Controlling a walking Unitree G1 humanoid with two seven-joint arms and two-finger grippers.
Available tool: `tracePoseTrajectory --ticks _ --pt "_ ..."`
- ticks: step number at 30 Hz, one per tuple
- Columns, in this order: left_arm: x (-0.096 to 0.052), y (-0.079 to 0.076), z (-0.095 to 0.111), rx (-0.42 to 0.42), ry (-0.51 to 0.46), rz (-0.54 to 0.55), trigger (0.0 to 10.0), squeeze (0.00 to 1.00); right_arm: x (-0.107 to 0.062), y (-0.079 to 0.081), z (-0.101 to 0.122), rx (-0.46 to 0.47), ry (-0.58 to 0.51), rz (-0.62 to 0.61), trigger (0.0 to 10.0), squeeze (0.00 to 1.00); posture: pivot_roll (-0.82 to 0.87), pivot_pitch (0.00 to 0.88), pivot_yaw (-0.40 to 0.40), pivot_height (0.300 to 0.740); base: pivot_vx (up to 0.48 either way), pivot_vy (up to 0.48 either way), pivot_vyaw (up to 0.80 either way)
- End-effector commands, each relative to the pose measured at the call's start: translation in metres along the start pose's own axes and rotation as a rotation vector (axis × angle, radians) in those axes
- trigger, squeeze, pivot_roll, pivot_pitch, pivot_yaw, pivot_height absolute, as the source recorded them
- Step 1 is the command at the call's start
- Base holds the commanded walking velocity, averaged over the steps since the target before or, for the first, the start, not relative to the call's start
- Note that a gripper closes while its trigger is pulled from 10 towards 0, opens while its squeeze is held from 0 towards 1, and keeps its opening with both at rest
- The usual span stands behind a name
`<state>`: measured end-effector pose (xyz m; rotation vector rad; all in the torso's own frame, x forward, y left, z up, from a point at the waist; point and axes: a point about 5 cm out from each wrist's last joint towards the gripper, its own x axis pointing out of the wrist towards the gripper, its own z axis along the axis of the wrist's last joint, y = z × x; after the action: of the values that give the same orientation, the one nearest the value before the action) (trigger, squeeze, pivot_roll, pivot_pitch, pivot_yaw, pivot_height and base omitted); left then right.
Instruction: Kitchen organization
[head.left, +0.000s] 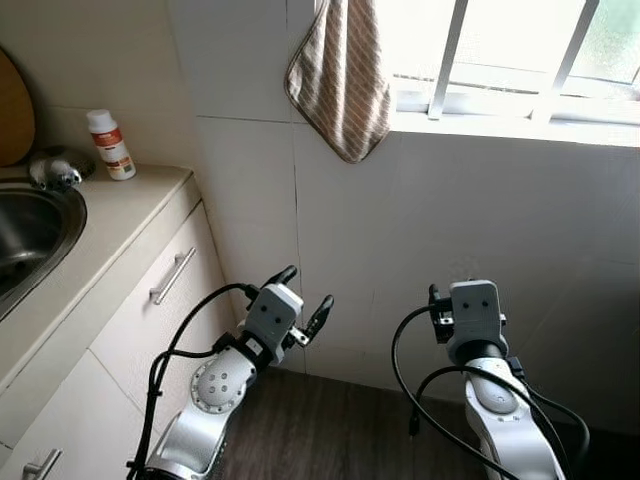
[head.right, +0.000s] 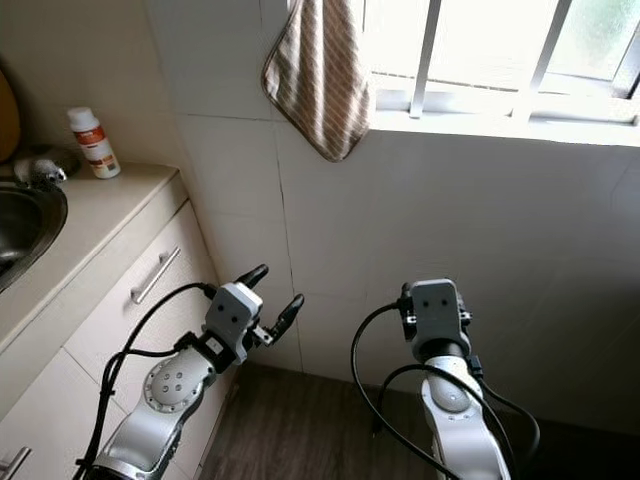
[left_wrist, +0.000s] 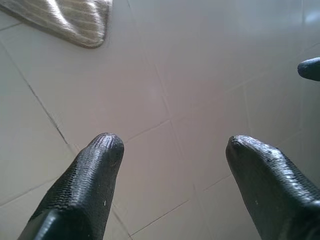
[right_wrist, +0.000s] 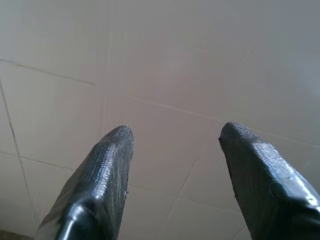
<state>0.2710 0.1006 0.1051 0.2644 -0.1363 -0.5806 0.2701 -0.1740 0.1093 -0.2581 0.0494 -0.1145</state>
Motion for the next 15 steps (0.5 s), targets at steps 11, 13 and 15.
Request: tracePoseTrajectory --ticks 11,13,15 --pt "0.0032 -0.0024 0.0036 -0.034 -0.040 0.009 10.0 0.00 0.0022 -0.0096 0.0011 0.008 0.023 -0.047 10.0 0.00 -0.06 0.000 0.012 0.740 0.000 -0.349 -0.65" --pt "0.0024 -0.0024 0.0042 -0.045 -0.045 0.006 10.0 0.00 0.0028 -0.0084 0.0020 0.005 0.020 -0.040 10.0 0.00 -0.05 0.000 0.008 0.740 0.000 0.000 -0.80" --pt "0.0018 -0.0026 0.0029 -0.049 -0.036 0.003 10.0 0.00 0.0030 -0.0079 0.0023 0.003 0.019 -0.038 10.0 0.00 -0.05 0.000 0.008 0.740 0.000 0.000 -0.80"
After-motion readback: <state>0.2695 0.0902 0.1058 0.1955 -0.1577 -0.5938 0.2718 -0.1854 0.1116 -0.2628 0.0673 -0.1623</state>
